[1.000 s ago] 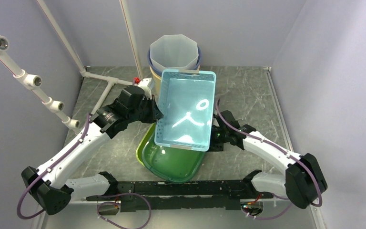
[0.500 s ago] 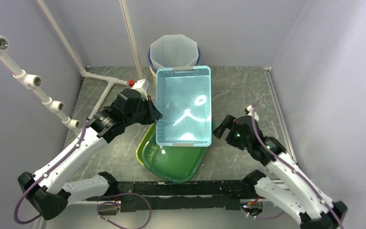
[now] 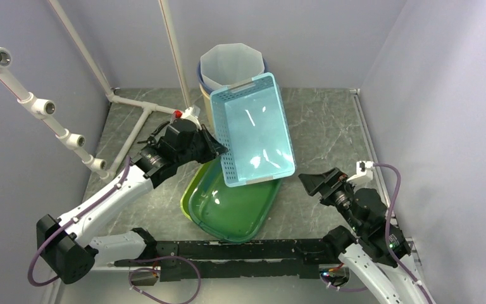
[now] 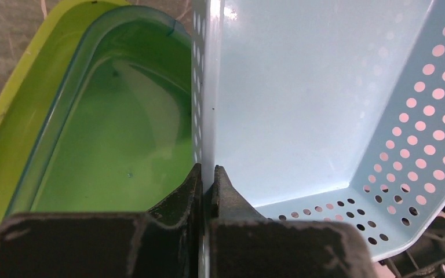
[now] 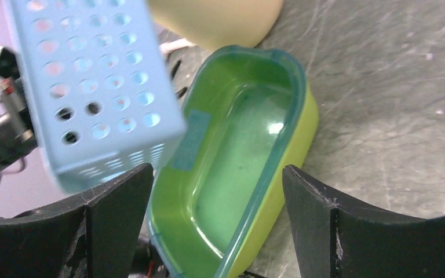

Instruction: Turn the large container upside down

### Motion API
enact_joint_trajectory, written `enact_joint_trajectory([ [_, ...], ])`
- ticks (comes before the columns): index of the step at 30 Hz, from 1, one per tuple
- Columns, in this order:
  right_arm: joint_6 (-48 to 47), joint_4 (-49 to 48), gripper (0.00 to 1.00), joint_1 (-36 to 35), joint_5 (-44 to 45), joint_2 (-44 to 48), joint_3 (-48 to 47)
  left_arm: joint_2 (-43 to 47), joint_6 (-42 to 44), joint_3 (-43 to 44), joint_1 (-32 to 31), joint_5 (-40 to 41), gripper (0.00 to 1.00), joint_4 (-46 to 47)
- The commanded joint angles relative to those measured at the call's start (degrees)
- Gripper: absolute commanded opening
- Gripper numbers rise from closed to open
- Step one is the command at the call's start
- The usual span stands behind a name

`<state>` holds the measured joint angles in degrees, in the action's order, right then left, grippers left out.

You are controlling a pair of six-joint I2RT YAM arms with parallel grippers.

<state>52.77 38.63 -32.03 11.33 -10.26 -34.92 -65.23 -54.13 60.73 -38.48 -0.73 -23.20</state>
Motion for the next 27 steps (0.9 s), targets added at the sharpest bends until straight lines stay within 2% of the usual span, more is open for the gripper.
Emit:
enact_joint_trajectory([
  [1,-5.6,-5.9,0.84,-0.1,-12.3,-0.9,-1.9,-0.6,-7.8,-0.7,0.2,0.6,0.03,8.3],
  [5,-7.9,-10.8,0.82,-0.1,-24.7,-5.6,-3.1,-1.5,-8.7,-1.2,0.2,0.6,0.03,10.4],
  [10,-6.6,-19.3,0.79,0.0,-32.1,-9.8,-3.2,-2.1,-10.8,-2.5,0.1,0.6,0.03,11.8],
  [14,-4.9,-26.0,0.78,-0.1,-32.4,-11.4,-2.5,-2.6,-12.5,-3.9,0.1,0.6,0.03,12.9],
  [19,-1.8,-35.1,0.69,-0.1,-30.8,-14.3,-0.3,-3.1,-14.8,-5.9,0.1,0.6,0.03,15.7],
  [27,-2.2,-38.4,0.67,-0.1,-28.5,-19.4,-0.5,-3.7,-18.3,-8.3,0.0,-2.3,0.03,20.0],
])
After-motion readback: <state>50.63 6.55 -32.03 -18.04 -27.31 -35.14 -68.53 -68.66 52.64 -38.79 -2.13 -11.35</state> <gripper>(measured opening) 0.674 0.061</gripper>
